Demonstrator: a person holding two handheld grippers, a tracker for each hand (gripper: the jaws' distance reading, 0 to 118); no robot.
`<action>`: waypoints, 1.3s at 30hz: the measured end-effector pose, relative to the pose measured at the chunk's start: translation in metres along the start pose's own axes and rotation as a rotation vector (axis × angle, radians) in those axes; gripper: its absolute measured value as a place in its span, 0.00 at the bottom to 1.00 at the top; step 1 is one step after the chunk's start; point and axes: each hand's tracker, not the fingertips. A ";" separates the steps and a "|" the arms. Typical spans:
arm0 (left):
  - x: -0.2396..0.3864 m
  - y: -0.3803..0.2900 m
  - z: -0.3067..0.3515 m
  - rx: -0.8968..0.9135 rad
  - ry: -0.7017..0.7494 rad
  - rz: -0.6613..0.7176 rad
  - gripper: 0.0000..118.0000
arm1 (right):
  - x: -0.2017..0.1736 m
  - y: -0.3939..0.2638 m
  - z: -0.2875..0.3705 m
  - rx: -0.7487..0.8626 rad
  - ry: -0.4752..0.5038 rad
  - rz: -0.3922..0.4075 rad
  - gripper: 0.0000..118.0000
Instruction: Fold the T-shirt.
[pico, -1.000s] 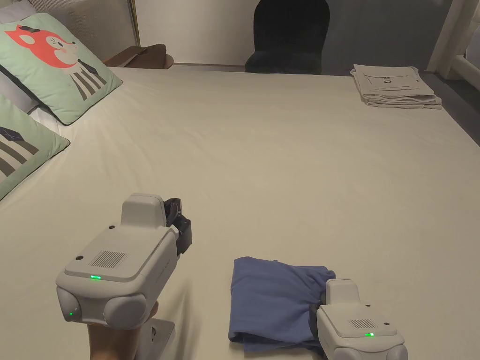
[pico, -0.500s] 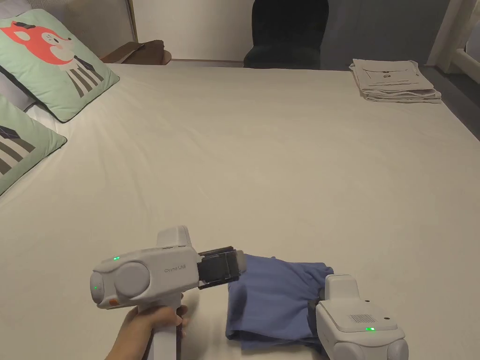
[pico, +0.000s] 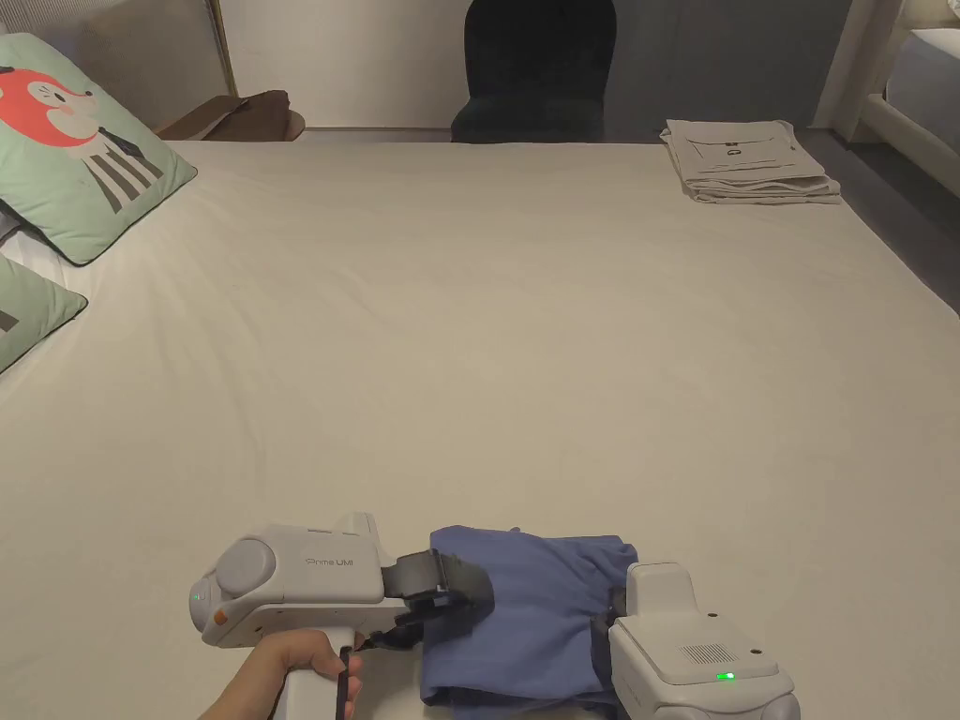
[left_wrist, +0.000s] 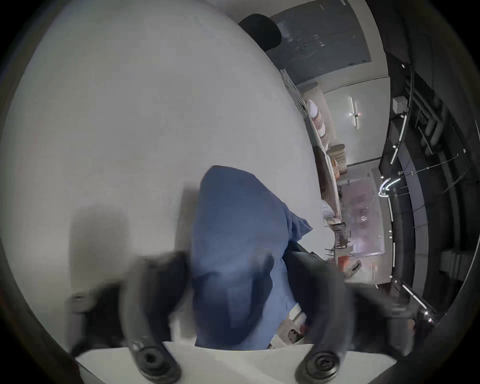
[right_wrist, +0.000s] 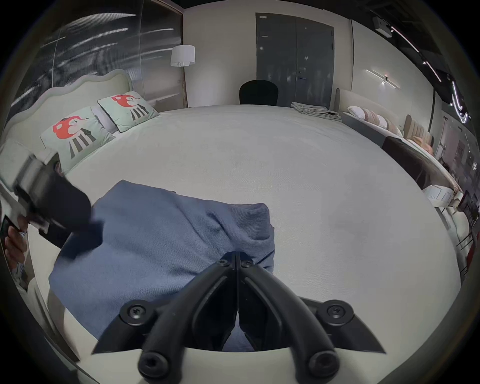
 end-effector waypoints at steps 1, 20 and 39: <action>0.001 -0.001 -0.003 0.001 0.007 0.002 0.31 | 0.000 0.000 0.000 -0.001 0.002 -0.002 0.00; 0.010 0.032 0.034 0.004 0.055 -0.191 0.13 | -0.015 0.044 0.040 0.154 -0.013 0.022 0.00; -0.132 0.140 0.262 0.188 0.499 -0.190 0.14 | -0.147 0.146 0.042 0.412 0.092 0.098 0.00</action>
